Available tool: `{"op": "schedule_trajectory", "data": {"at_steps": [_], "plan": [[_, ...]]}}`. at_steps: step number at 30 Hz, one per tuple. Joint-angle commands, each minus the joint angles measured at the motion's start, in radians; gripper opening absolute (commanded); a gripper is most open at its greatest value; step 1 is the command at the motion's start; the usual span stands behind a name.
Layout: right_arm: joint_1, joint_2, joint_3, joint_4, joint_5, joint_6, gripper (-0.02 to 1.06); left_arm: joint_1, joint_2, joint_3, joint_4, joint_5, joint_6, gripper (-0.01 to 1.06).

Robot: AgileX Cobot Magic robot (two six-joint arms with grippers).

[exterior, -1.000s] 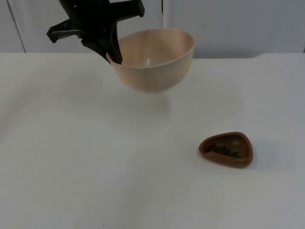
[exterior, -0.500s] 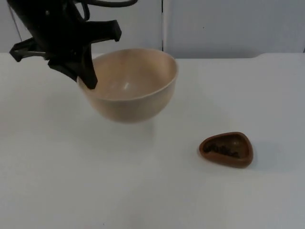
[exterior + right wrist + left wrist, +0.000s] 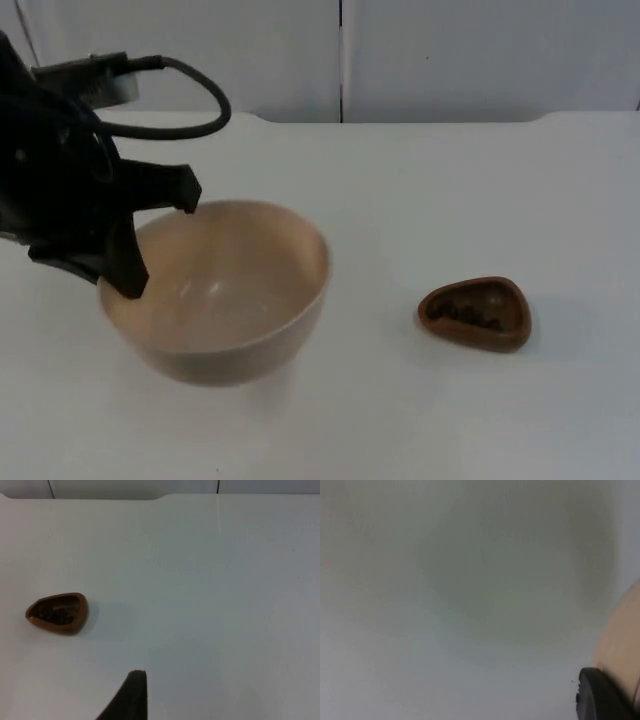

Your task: Pick up the bowl with the left hand and pour the coffee beans from the cup into the bowl with the right hand.

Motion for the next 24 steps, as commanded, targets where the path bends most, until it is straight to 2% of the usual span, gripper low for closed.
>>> {"op": "schedule_trajectory", "data": {"at_steps": [1, 9, 13, 17, 24], "plan": [[-0.006, -0.003, 0.002, -0.006, -0.005, -0.016, 1.05, -0.003, -0.014, 0.027, -0.002, -0.048, -0.010, 0.00], [-0.006, -0.003, 0.002, -0.006, -0.005, -0.016, 1.05, -0.029, -0.020, 0.050, -0.006, -0.096, -0.049, 0.00], [-0.006, -0.003, 0.002, -0.006, -0.005, -0.016, 1.05, -0.109, -0.020, 0.050, 0.006, -0.115, -0.081, 0.00], [-0.006, -0.003, 0.002, -0.006, -0.005, -0.016, 1.05, -0.151, -0.020, 0.050, 0.028, -0.131, -0.114, 0.00], [-0.006, -0.003, 0.002, -0.006, -0.005, -0.016, 1.05, -0.156, -0.020, 0.050, 0.026, -0.130, -0.114, 0.00]]}}
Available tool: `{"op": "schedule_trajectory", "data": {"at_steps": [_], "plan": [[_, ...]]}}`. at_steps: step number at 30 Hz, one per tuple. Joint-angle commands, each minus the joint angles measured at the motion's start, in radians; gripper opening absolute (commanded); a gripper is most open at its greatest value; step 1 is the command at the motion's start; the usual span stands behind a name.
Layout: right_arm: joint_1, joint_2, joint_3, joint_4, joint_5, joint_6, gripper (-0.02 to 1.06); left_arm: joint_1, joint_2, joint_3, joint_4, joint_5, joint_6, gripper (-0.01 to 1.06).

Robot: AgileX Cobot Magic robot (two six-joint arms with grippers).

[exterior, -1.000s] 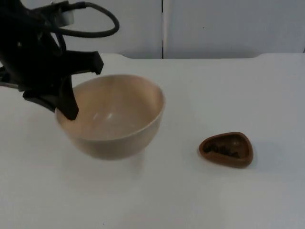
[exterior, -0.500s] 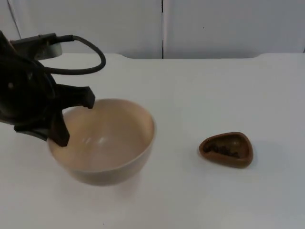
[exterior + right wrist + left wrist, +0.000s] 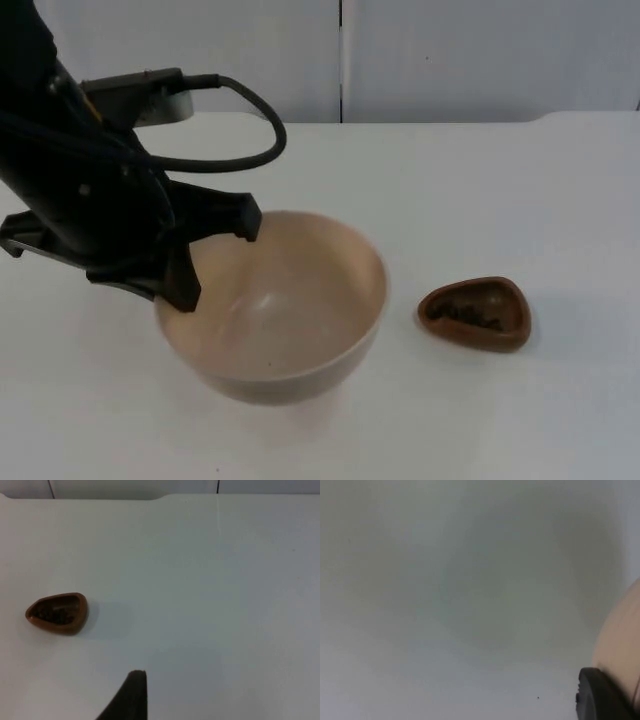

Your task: Pick up the bowl with the left hand and pour the coffee beans from the cup into the bowl with the right hand.

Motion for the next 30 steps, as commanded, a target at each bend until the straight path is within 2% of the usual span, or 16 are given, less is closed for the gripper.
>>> {"op": "schedule_trajectory", "data": {"at_steps": [1, 17, 22, 30], "plan": [[-0.006, -0.003, 0.002, -0.006, -0.005, -0.016, 1.05, -0.007, -0.010, 0.004, 0.005, -0.005, -0.009, 0.00], [-0.006, -0.003, 0.002, -0.004, -0.005, -0.016, 1.05, -0.007, -0.010, 0.004, 0.002, -0.001, 0.006, 0.00], [-0.006, -0.003, 0.002, 0.023, -0.005, -0.016, 1.05, -0.007, -0.010, 0.004, 0.000, -0.034, -0.069, 0.00], [-0.006, -0.001, 0.002, 0.048, -0.006, -0.016, 1.05, -0.007, -0.010, 0.004, 0.003, -0.034, -0.109, 0.00]]}}
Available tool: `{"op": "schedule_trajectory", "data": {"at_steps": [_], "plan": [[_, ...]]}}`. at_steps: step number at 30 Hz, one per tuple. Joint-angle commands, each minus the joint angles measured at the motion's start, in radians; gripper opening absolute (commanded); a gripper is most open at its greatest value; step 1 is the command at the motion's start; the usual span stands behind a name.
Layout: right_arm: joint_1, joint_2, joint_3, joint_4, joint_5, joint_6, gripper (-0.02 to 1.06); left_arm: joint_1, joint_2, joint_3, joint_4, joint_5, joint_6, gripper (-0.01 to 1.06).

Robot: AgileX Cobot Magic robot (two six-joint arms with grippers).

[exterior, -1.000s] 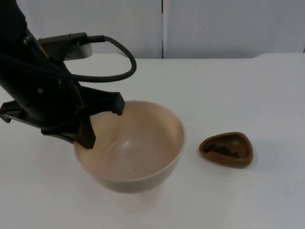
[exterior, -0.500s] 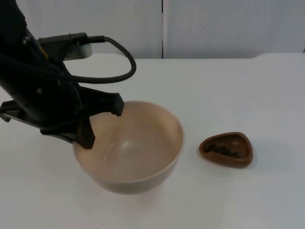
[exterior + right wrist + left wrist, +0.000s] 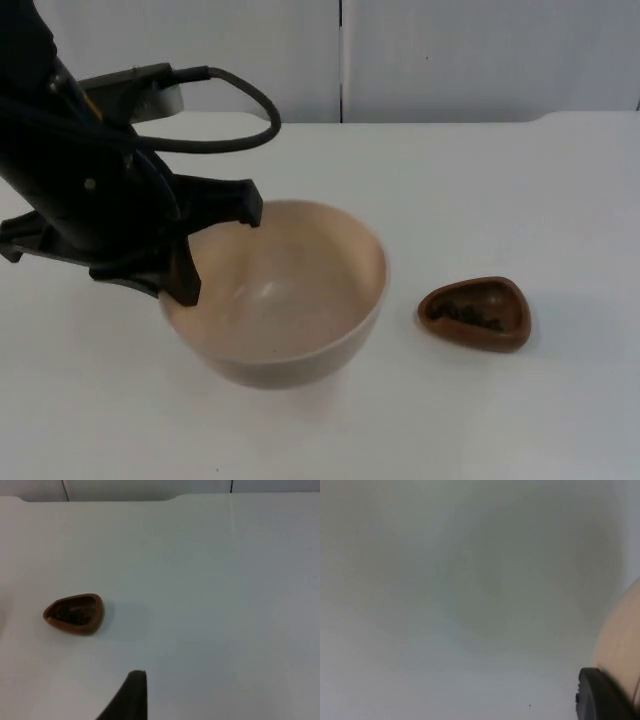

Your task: Pick up the bowl with the left hand and pour the coffee beans from the cup into the bowl with the right hand.

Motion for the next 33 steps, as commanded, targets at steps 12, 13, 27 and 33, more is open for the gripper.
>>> {"op": "schedule_trajectory", "data": {"at_steps": [12, 13, 27, 33], "plan": [[-0.006, 0.357, -0.058, 0.044, -0.131, -0.091, 1.05, -0.007, -0.010, 0.004, 0.000, -0.015, -0.011, 0.00], [-0.006, 0.389, -0.073, 0.048, -0.152, -0.094, 1.05, -0.007, -0.010, 0.004, 0.000, -0.015, -0.011, 0.00], [-0.006, 0.716, -0.300, 0.052, -0.146, -0.086, 1.05, -0.007, -0.010, 0.004, -0.004, -0.019, -0.011, 0.00], [-0.006, 0.820, -0.395, 0.053, -0.088, -0.086, 1.05, -0.007, -0.010, 0.004, -0.004, -0.019, -0.011, 0.00]]}}
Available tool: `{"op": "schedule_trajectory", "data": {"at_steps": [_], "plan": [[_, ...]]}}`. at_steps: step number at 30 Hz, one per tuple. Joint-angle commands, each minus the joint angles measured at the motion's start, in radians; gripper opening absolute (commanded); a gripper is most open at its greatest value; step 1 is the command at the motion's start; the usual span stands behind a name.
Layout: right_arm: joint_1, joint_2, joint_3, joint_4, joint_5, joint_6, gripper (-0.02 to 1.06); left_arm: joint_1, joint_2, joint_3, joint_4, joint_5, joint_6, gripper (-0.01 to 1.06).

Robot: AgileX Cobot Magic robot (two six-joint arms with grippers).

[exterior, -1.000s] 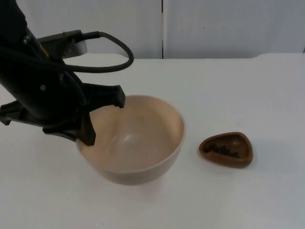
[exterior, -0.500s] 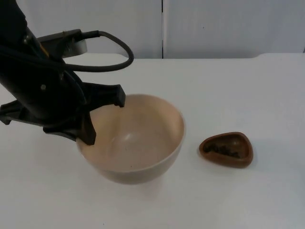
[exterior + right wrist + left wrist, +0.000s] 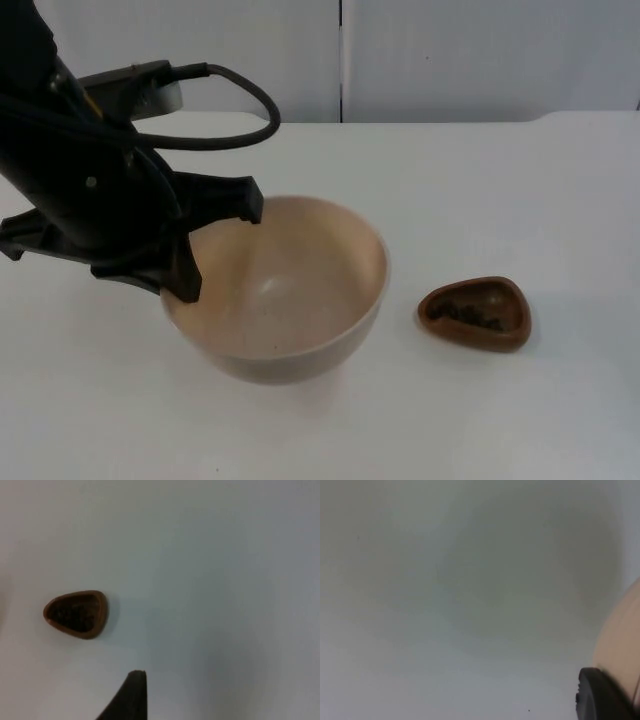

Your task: Pick up the bowl with the left hand and pour the coffee beans from the cup into the bowl with the right hand.

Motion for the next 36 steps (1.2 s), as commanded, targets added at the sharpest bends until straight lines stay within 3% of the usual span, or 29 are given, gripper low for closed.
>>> {"op": "schedule_trajectory", "data": {"at_steps": [1, 10, 20, 24, 28, 31, 34, 36], "plan": [[-0.006, 0.035, -0.034, 0.004, 0.033, -0.005, 1.05, -0.007, -0.010, 0.004, -0.004, -0.007, -0.009, 0.00], [-0.004, 0.161, -0.072, 0.015, 0.093, -0.011, 1.05, -0.007, -0.010, 0.004, -0.004, -0.007, -0.009, 0.00], [-0.002, 0.278, -0.074, 0.068, 0.072, -0.025, 1.05, -0.007, -0.010, 0.004, -0.010, -0.007, -0.009, 0.00], [0.050, 0.347, -0.084, 0.055, 0.061, -0.025, 1.05, -0.007, -0.010, 0.004, -0.004, -0.009, -0.009, 0.00], [0.188, 0.468, -0.115, 0.049, 0.005, 0.001, 1.04, -0.007, -0.010, 0.004, -0.012, -0.016, -0.009, 0.00], [0.258, 0.547, -0.150, 0.012, -0.006, 0.066, 1.04, -0.007, -0.010, 0.004, -0.012, -0.016, -0.009, 0.00], [0.349, 0.657, -0.226, -0.085, -0.004, 0.180, 1.04, -0.007, -0.010, 0.004, -0.011, -0.017, -0.009, 0.00], [0.373, 0.687, -0.247, -0.102, -0.004, 0.197, 1.04, -0.007, -0.010, 0.004, -0.011, -0.017, -0.009, 0.00]]}}
